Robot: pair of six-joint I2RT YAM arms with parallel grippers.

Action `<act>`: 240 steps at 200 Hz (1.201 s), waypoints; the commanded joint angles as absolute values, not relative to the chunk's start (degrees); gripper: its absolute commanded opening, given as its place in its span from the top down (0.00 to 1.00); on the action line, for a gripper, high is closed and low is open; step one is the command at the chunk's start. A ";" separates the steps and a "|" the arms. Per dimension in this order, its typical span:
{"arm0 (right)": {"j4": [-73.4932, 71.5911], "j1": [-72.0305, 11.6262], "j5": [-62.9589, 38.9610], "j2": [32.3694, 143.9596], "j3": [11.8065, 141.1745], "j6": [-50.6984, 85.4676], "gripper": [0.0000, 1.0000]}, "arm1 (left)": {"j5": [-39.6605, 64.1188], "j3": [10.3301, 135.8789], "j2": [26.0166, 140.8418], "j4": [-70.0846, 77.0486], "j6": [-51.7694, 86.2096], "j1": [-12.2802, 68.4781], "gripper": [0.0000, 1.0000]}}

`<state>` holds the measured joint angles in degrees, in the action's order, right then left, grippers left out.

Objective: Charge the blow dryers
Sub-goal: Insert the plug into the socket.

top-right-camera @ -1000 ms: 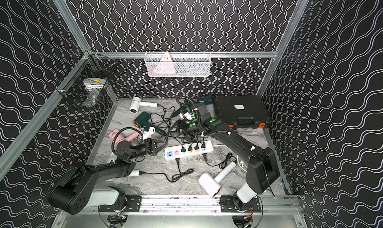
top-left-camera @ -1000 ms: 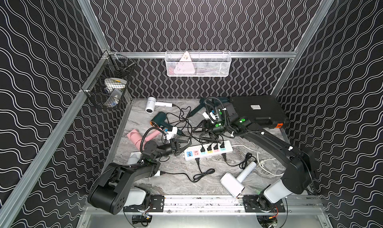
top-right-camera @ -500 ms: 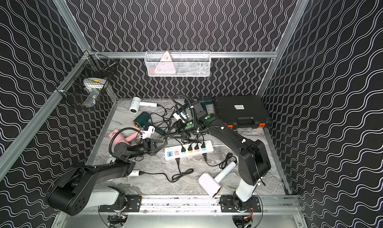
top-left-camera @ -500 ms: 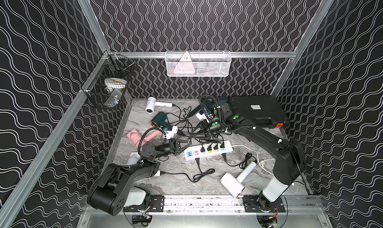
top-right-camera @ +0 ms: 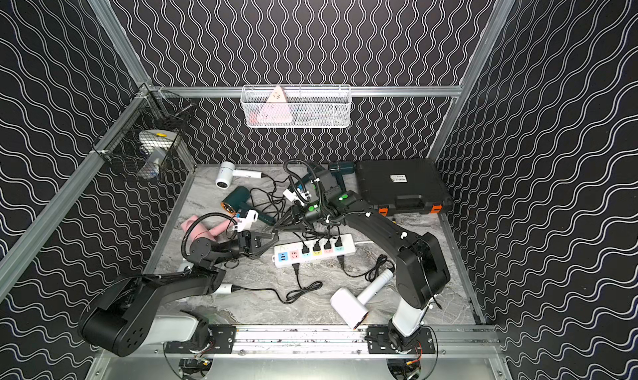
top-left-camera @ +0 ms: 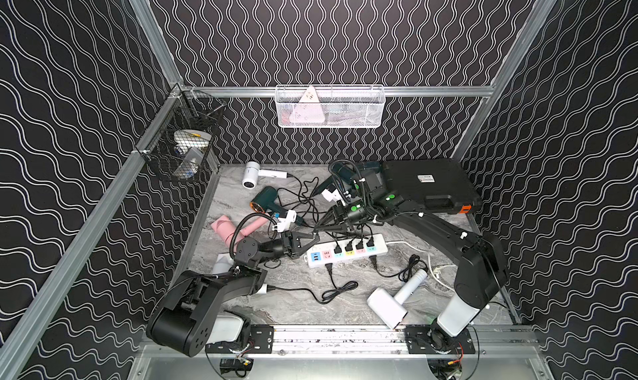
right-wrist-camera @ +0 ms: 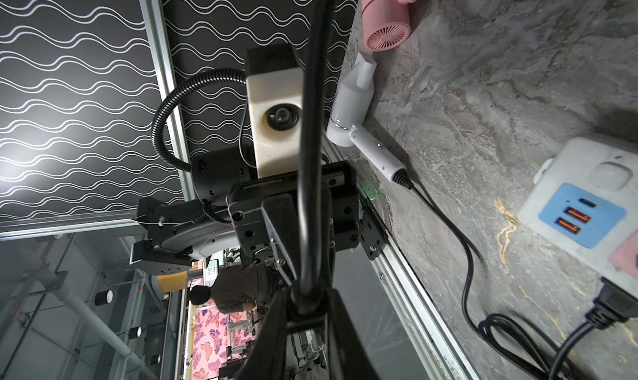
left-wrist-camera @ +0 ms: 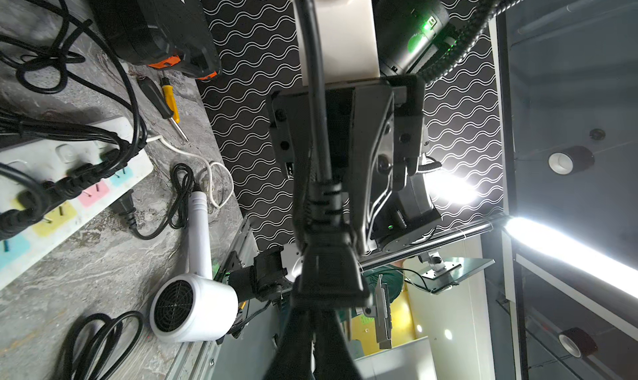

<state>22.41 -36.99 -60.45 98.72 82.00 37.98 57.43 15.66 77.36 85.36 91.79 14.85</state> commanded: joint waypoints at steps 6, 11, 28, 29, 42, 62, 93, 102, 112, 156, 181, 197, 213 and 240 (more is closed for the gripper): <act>21.88 -37.53 -62.10 98.71 82.34 36.88 0.93 | 57.29 15.81 77.68 88.07 92.55 14.83 1.00; 22.13 -37.53 -61.82 98.62 82.31 36.58 0.93 | 57.35 15.78 77.74 88.07 92.55 14.77 1.00; 20.91 -37.53 -61.57 98.60 81.83 36.90 0.74 | 57.33 15.78 77.68 88.07 92.55 14.79 1.00; 20.87 -37.53 -61.59 98.61 81.83 36.95 0.72 | 57.32 15.76 77.69 88.07 92.55 14.82 1.00; 21.06 -37.53 -61.60 99.08 82.13 36.84 0.66 | 57.48 15.67 77.38 88.07 92.61 14.77 1.00; 21.62 -37.37 -60.99 99.81 83.00 36.65 0.64 | 57.64 15.66 76.97 87.98 92.81 14.79 1.00; 21.71 -37.20 -61.26 100.27 83.87 36.65 0.66 | 57.99 15.53 76.03 86.48 92.30 14.77 1.00; 21.67 -37.03 -61.41 100.15 83.84 36.65 0.66 | 58.05 15.51 75.85 86.10 92.05 14.77 1.00; 21.41 -36.79 -61.73 99.97 83.70 36.80 0.67 | 58.11 15.46 75.59 85.74 91.93 14.79 1.00; 20.62 -36.61 -62.63 100.28 83.98 37.54 0.65 | 58.26 15.59 75.71 85.82 92.10 14.80 1.00; 19.62 -36.91 -62.72 100.64 83.71 38.12 0.65 | 58.30 15.61 76.45 87.28 92.85 14.81 1.00; 19.45 -37.25 -62.73 101.06 83.83 38.26 0.67 | 58.34 15.50 77.03 88.15 93.42 14.79 1.00; 18.92 -37.42 -62.67 101.19 83.76 38.66 0.72 | 58.41 15.41 77.09 88.13 93.43 14.77 1.00; 18.05 -37.42 -62.23 100.82 83.30 39.28 0.88 | 58.45 15.38 76.92 87.92 93.43 14.78 1.00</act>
<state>20.67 -37.23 -61.63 101.14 83.48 38.54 57.43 15.49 77.01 84.95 92.49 14.85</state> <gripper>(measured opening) 0.192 0.068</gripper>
